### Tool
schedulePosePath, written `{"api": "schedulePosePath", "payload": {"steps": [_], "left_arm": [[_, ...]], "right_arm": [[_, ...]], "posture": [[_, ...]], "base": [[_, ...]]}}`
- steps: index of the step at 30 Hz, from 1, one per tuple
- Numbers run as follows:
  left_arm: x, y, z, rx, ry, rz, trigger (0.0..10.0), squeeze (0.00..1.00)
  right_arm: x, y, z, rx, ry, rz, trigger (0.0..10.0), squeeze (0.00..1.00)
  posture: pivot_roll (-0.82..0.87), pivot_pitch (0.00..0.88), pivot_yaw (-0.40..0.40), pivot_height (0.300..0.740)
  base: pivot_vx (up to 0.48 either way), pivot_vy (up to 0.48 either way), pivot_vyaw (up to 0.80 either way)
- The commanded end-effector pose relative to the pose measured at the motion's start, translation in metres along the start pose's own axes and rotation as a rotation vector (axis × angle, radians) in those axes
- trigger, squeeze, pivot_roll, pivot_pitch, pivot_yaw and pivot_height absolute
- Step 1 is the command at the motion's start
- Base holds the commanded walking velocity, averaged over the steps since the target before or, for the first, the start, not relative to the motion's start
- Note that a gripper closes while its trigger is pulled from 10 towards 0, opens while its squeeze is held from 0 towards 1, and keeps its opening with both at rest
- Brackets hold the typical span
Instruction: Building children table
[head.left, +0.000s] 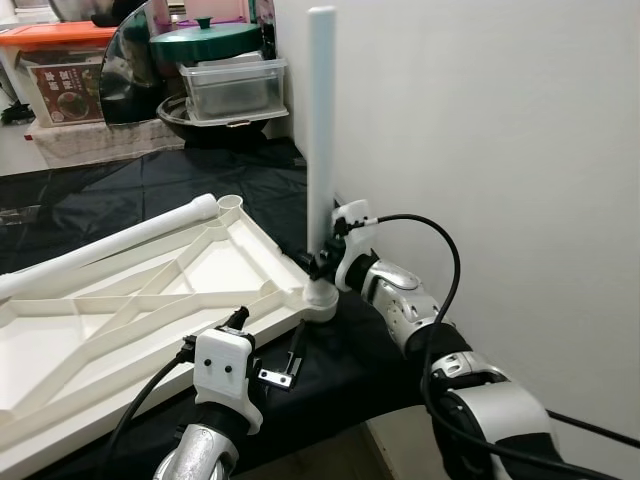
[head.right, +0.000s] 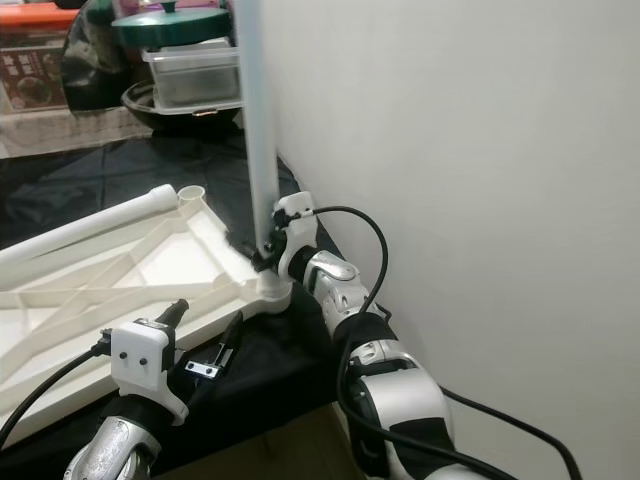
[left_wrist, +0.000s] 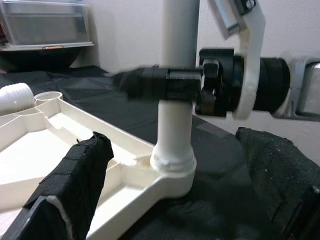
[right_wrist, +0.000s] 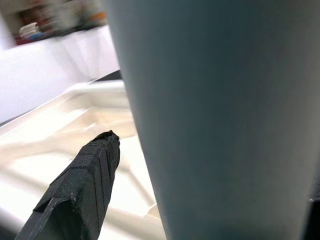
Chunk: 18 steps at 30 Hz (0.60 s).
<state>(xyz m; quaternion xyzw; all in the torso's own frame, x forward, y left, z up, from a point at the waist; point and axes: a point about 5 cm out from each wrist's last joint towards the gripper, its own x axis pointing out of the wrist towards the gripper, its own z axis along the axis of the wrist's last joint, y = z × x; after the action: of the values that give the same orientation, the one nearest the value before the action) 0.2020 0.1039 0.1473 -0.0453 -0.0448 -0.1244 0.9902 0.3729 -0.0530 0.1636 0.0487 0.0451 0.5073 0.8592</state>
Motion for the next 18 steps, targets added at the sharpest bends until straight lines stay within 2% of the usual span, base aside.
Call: {"api": "schedulePosePath", "payload": {"steps": [1,2,4,6,9,13,14,16,17,18], "left_arm": [[-0.001,0.001,-0.001,0.007,0.013,0.009,10.0,0.0],[-0.001,0.001,-0.001,0.007,0.013,0.009,10.0,0.0],[-0.001,0.002,-0.002,0.008,0.015,0.01,10.0,0.0],[-0.001,0.002,-0.002,0.008,0.015,0.01,10.0,0.0],[-0.002,0.002,-0.002,0.006,0.016,0.009,10.0,0.0],[-0.002,0.001,-0.002,0.003,0.017,0.005,10.0,0.0],[-0.002,0.001,-0.003,0.001,0.018,0.003,10.0,0.0],[-0.002,0.001,-0.003,0.0,0.018,0.002,10.0,0.0],[-0.002,0.001,-0.003,-0.001,0.019,0.002,10.0,0.0],[-0.002,0.001,-0.003,-0.001,0.019,0.002,10.0,0.0]], "right_arm": [[0.005,0.013,-0.003,-0.018,0.06,0.172,10.0,0.0],[0.005,0.013,-0.003,-0.018,0.06,0.172,10.0,0.0],[0.003,0.022,-0.002,-0.038,0.101,0.368,10.0,0.0],[0.003,0.022,-0.002,-0.038,0.101,0.368,10.0,0.0],[0.009,0.032,0.005,-0.036,0.102,0.489,10.0,0.0],[0.013,0.035,0.007,-0.028,0.097,0.512,10.0,0.0],[0.015,0.037,0.008,-0.014,0.088,0.521,0.7,0.0],[0.016,0.038,0.008,-0.005,0.082,0.527,0.7,0.0],[0.016,0.039,0.009,0.004,0.08,0.538,0.0,0.0],[0.016,0.039,0.009,0.004,0.08,0.538,0.0,0.0]], "posture": [[0.02,0.0,-0.014,0.74],[0.02,0.0,-0.014,0.74],[0.02,0.0,-0.014,0.74],[0.02,0.0,-0.014,0.74],[0.02,0.0,-0.023,0.74],[0.02,0.0,-0.025,0.74],[0.02,0.0,-0.026,0.74],[0.02,0.0,-0.026,0.74],[0.02,0.0,-0.026,0.74],[0.02,0.0,-0.026,0.74]], "base": [[0.0,0.0,0.0],[0.0,0.0,0.0],[0.0,0.0,0.0],[0.0,0.0,0.0],[0.0,0.0,0.0],[0.0,0.0,0.0],[0.0,0.0,0.0],[0.0,0.0,0.0],[0.0,0.0,0.0],[0.0,0.0,0.0]]}}
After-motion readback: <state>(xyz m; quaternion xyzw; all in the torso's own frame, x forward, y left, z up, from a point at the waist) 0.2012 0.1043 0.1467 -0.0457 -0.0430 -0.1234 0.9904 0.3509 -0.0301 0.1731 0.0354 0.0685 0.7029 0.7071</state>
